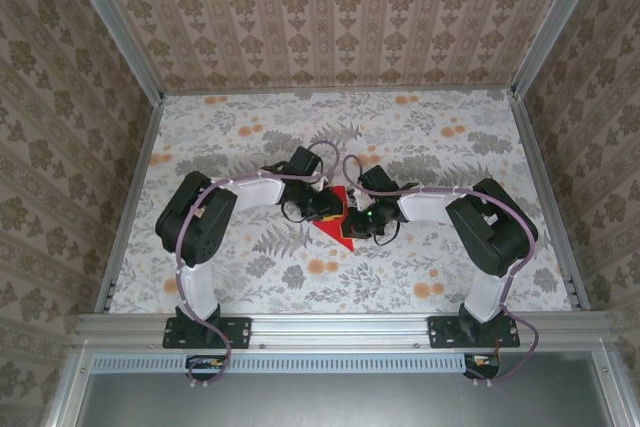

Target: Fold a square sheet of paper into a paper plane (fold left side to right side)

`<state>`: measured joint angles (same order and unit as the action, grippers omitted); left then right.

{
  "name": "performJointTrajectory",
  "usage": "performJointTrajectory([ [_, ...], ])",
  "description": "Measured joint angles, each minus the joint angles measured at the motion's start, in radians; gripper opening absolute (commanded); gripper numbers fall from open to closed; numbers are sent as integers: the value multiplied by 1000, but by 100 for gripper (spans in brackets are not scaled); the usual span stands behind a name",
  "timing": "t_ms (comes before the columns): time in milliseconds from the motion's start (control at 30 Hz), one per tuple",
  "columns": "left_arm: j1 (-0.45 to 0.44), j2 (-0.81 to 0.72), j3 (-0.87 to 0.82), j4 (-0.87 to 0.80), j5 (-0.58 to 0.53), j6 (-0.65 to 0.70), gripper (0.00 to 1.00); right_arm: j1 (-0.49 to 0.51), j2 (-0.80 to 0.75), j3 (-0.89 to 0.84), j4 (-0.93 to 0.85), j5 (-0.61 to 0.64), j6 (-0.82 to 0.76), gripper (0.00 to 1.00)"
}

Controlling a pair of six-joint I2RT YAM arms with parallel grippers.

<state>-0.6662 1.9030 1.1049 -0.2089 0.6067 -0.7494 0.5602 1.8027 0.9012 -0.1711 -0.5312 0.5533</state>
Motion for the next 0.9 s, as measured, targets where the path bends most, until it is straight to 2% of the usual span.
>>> performJointTrajectory([
  [533,10,49,0,25,19,0,20,0,0,0,-3,0,-4,0],
  [900,64,110,76,-35,108,42,20,-1,-1,0,1,5,-5,0],
])
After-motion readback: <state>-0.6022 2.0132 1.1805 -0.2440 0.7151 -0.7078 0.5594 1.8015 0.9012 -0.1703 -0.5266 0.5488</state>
